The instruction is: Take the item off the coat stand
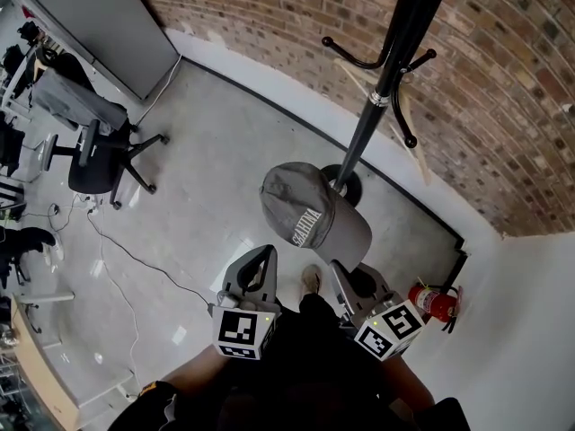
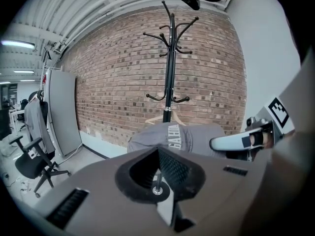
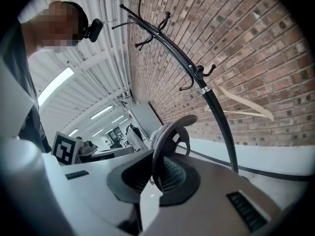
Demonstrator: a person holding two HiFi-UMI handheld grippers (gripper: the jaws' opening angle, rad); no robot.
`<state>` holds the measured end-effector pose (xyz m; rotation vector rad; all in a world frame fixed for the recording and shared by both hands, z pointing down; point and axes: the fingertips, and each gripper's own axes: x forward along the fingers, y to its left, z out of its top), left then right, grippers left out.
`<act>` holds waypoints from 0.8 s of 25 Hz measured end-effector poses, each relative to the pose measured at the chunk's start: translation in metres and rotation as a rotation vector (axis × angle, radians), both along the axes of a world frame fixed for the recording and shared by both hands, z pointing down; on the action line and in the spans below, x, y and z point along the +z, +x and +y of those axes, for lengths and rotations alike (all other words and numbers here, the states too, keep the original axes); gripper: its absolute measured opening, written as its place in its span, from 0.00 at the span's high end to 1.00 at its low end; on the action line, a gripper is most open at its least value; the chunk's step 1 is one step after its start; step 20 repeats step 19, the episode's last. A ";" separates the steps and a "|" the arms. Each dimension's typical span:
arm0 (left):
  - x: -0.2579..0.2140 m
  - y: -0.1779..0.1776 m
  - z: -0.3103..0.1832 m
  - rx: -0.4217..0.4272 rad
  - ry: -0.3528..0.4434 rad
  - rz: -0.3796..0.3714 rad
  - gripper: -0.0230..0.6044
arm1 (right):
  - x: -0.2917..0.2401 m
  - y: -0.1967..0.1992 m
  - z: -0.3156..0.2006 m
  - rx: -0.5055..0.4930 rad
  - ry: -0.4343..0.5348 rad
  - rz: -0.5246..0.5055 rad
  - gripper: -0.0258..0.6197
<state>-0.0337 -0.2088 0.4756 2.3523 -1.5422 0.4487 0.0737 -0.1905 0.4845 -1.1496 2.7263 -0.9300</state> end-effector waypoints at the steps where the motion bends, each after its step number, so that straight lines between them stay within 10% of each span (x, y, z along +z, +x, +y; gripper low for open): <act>1: -0.001 -0.001 0.001 -0.002 0.003 -0.001 0.92 | 0.000 -0.001 0.001 -0.003 0.002 0.001 0.91; 20: -0.020 -0.015 0.016 -0.049 0.060 0.015 0.92 | -0.018 -0.006 0.015 -0.024 0.045 0.016 0.91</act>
